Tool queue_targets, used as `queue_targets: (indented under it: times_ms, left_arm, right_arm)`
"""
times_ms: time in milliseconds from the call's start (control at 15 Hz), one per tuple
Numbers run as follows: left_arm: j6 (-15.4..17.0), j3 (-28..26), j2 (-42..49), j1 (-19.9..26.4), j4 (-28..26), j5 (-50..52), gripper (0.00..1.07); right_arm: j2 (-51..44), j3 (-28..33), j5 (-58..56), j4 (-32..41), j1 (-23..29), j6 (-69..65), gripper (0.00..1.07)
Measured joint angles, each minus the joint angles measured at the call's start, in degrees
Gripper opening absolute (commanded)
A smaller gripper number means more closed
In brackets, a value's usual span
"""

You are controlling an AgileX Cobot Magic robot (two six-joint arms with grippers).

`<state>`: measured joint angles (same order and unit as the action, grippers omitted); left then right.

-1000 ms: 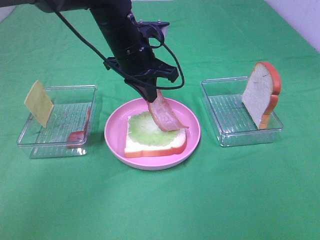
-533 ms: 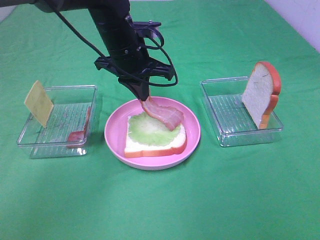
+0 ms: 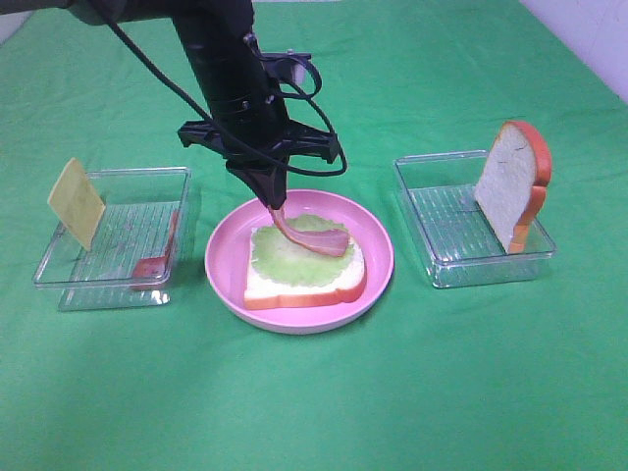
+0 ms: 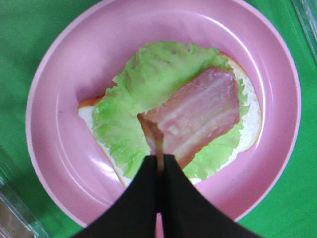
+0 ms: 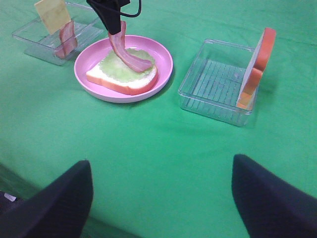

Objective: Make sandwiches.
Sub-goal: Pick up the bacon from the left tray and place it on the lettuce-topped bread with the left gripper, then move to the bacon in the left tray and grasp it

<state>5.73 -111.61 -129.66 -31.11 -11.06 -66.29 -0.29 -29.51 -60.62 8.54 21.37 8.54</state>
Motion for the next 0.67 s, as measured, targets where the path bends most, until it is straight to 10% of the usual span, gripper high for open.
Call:
queue_targets:
  times_ms: [267, 667]
  left_arm:
    - [0.00, 0.00, 0.00, 0.00, -3.15, -0.06, 0.60]
    - [0.00, -4.70, -0.06, 0.00, 0.29, 0.06, 0.61]
  right_arm:
    - [0.00, 0.00, 0.00, 0.00, 0.00, 0.00, 0.75]
    - [0.00, 0.00, 0.00, 0.00, 0.00, 0.00, 0.75]
